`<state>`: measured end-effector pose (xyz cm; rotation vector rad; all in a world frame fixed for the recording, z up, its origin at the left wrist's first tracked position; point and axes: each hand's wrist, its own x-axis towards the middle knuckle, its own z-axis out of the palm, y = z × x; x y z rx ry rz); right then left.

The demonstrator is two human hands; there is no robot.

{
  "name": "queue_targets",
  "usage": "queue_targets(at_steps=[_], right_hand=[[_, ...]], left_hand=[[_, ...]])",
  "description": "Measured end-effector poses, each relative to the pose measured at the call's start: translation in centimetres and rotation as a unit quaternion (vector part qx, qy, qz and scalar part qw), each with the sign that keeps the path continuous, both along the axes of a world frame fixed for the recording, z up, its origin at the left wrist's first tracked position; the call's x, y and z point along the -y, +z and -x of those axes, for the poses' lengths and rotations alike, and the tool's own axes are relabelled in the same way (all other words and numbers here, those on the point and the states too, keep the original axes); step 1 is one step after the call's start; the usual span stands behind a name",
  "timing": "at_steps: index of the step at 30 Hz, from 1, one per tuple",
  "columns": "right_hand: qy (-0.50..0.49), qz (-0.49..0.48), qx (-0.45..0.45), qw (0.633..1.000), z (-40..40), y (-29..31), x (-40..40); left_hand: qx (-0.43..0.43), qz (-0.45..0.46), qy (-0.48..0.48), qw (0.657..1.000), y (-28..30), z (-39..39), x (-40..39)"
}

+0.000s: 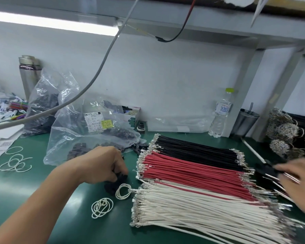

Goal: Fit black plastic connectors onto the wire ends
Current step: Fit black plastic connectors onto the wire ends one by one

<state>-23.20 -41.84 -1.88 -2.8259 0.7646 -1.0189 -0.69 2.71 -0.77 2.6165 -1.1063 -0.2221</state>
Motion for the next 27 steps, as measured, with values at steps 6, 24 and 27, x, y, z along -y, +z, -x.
queue_targets(at_steps=[6, 24, 27], right_hand=[[0.187, -0.008, -0.074, 0.979, -11.2, 2.0, -10.4], [0.233, -0.008, -0.090, 0.968, -18.7, 0.0, -13.1], [0.274, 0.014, -0.054, 0.960, -17.5, 1.4, -13.2]], left_hand=[[0.007, 0.006, 0.006, 1.000, 0.0, 0.3, 0.2], [0.011, -0.017, 0.002, 1.000, -0.9, -0.4, 0.5], [0.020, 0.004, 0.027, 0.999, -0.9, -0.5, 0.2]])
